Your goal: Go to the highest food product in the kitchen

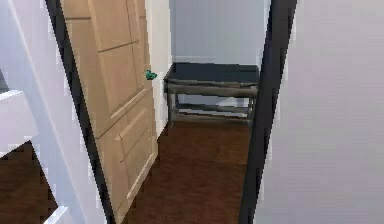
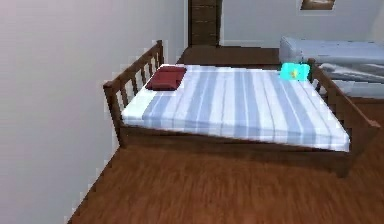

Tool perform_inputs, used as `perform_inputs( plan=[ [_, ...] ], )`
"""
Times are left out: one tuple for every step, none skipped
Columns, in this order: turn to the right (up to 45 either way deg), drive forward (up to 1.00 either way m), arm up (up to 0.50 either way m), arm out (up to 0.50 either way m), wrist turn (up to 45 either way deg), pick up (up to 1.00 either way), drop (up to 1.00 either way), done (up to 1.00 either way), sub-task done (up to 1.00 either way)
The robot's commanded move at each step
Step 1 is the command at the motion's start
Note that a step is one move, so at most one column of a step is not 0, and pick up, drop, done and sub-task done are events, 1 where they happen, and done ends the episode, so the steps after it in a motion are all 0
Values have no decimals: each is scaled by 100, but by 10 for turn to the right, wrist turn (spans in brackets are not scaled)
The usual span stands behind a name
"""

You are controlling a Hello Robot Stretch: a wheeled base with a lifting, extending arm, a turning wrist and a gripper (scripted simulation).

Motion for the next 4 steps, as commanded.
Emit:
perform_inputs(
  plan=[
    [30,0,0,0,0,0,0,0,0],
    [0,100,0,0,0,0,0,0,0],
    [30,0,0,0,0,0,0,0,0],
    [0,10,0,0,0,0,0,0,0]
  ],
)
